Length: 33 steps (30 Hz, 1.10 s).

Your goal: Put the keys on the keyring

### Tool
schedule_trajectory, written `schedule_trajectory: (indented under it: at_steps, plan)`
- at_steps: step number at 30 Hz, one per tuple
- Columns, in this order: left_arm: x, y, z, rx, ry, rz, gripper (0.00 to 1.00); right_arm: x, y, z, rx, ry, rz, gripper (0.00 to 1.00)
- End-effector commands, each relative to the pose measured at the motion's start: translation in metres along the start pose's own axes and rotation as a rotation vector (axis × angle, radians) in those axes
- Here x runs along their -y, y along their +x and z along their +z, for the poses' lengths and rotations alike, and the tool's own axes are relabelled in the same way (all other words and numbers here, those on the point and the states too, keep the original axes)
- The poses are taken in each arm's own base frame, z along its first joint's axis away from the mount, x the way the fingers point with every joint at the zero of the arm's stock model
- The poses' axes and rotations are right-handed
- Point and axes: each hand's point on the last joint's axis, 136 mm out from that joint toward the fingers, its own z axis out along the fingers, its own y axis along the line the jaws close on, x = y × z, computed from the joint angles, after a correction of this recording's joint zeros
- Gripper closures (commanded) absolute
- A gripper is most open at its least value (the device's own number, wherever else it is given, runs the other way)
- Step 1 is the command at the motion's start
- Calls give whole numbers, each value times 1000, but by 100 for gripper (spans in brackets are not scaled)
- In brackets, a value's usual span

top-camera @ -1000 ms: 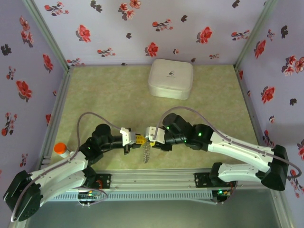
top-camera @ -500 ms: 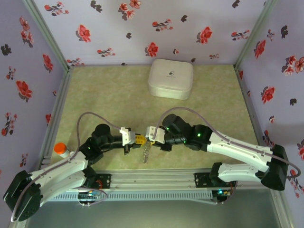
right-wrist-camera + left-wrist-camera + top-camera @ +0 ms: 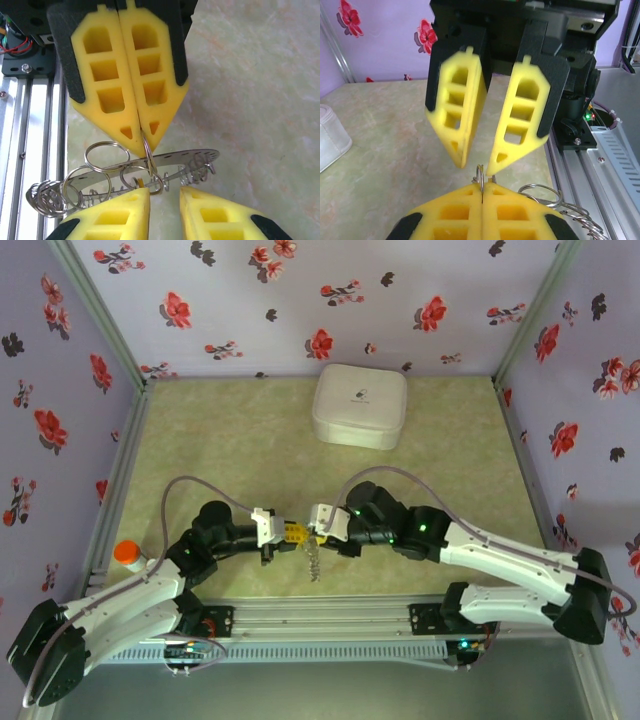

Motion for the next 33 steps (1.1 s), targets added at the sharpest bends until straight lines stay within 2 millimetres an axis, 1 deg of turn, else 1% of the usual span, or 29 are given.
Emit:
schedule_trajectory:
  at_steps: [1,9,12,16,20,26,27,28,30,31,33]
  plan:
    - [2,-22,-2,72,13,41,100,5,-5,-6,42,30,-4,74]
    - [4,-21,0,70,25,32,100,2,-13,3,82,3,22,72]
    - [3,-21,0,70,25,33,100,2,-15,5,94,-2,29,72]
    - [3,-20,0,69,28,31,100,0,-13,11,93,-15,37,75]
    - [4,-20,1,69,32,27,100,-2,-12,15,94,-29,42,82]
    - [3,-17,1,62,30,29,100,-2,-14,13,96,-33,33,97]
    - [3,-17,2,58,29,29,96,-2,-13,12,91,-31,29,99]
    - [3,-15,2,52,25,30,85,-2,-13,11,84,-30,24,100]
    - [2,-11,2,38,21,31,74,-1,-10,9,54,-24,11,100]
    - [1,-8,2,25,16,27,71,0,-6,8,29,-21,3,100]
    - [-1,-3,3,4,4,20,70,1,1,8,-22,-21,-11,100]
